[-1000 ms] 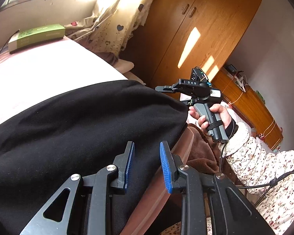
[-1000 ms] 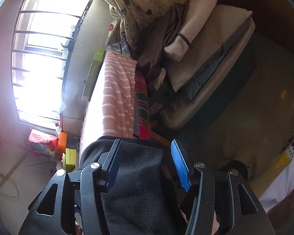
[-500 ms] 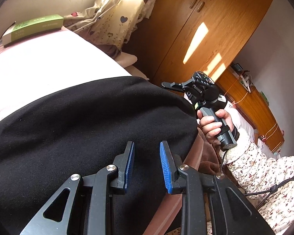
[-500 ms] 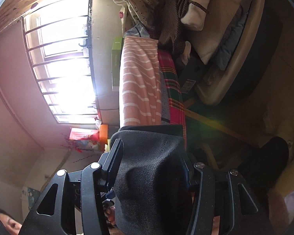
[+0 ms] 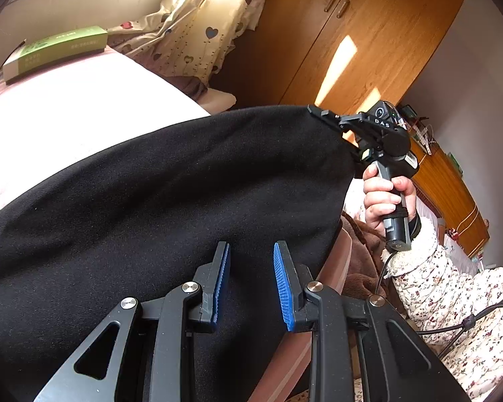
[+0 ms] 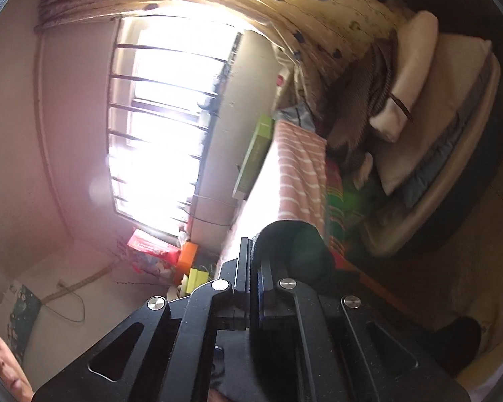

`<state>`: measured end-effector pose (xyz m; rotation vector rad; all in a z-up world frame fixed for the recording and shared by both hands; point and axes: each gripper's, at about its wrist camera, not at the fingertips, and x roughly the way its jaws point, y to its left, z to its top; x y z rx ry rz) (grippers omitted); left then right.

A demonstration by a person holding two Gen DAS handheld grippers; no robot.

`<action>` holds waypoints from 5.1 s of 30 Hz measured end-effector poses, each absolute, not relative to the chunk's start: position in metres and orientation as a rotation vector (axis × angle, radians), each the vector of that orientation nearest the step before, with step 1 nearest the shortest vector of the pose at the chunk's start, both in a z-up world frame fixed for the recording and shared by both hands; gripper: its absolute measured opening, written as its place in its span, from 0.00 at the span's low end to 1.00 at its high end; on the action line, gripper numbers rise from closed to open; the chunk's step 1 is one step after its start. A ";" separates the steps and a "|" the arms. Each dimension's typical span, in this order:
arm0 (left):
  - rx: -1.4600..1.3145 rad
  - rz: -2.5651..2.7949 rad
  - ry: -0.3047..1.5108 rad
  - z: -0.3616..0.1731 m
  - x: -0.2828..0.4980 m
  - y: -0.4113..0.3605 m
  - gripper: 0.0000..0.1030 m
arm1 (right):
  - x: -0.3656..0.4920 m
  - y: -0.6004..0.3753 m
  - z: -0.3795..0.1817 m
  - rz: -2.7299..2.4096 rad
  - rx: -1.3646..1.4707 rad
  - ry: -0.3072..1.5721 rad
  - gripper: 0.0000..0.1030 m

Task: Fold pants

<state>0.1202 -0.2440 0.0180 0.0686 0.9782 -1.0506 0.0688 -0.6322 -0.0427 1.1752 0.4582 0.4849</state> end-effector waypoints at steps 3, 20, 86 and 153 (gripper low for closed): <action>0.063 -1.050 0.979 0.017 0.120 -0.244 0.53 | 0.080 -0.631 -0.055 0.324 1.077 0.625 0.02; 0.050 -1.038 0.974 0.018 0.118 -0.237 0.54 | 0.079 -0.598 -0.037 0.156 0.818 0.687 0.05; -0.422 -0.053 0.769 0.011 0.092 0.315 0.53 | 0.210 -0.007 0.034 0.966 -0.007 1.050 0.44; -0.423 0.054 0.704 0.031 0.117 0.332 0.57 | 0.234 -0.105 0.021 1.122 0.207 1.414 0.44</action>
